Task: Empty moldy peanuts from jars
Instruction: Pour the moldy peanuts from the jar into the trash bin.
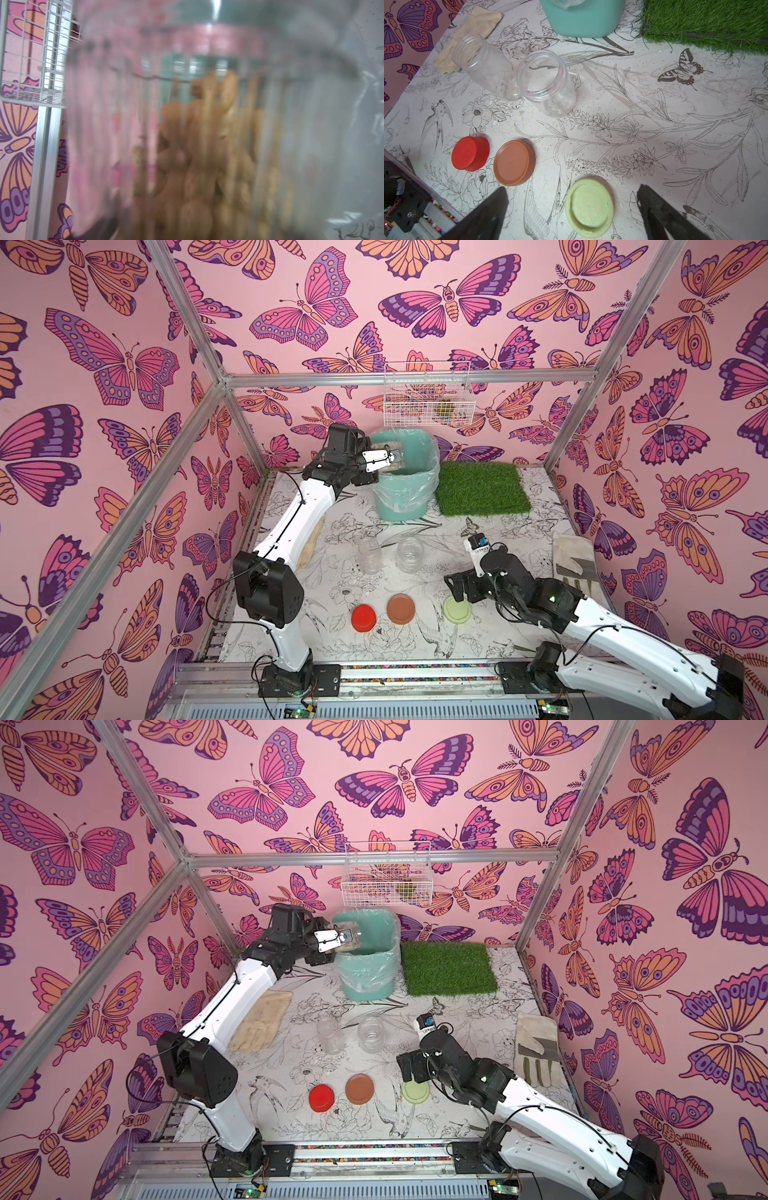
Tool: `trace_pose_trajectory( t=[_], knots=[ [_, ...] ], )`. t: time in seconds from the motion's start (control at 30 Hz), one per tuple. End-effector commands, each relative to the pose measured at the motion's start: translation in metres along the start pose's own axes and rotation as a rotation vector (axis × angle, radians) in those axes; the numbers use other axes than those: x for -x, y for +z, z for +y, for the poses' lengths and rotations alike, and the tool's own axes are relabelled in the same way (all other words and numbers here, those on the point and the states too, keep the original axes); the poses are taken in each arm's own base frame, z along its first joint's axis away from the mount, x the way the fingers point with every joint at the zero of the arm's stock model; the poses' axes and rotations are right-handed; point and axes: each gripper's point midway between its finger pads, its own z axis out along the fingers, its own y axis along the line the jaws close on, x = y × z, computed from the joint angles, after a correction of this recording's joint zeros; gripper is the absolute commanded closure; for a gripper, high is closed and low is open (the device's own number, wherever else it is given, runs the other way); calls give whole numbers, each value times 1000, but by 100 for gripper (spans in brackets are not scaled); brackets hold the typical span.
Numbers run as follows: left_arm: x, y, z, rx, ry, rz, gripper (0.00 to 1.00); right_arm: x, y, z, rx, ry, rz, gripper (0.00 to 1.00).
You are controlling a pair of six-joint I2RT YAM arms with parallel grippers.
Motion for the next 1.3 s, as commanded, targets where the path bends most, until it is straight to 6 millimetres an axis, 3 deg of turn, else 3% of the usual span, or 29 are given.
trace_pose_trajectory(
  t=[0.0, 0.1, 0.63, 0.9, 1.27],
  knots=[
    [12, -18, 54, 161, 80, 0, 100, 5, 0, 4, 27, 0, -26, 1],
    [11, -13, 68, 199, 117, 34, 100, 5, 1, 5, 35, -5, -32, 1],
    [9, 24, 88, 306, 564, 226, 100, -2, 7, -2, 38, -13, -26, 1],
    [28, 16, 120, 439, 757, 258, 100, -6, 15, -1, 82, 14, -36, 1],
    [37, 5, 117, 408, 966, 285, 100, -12, 26, -6, 78, 28, -37, 1]
  ],
)
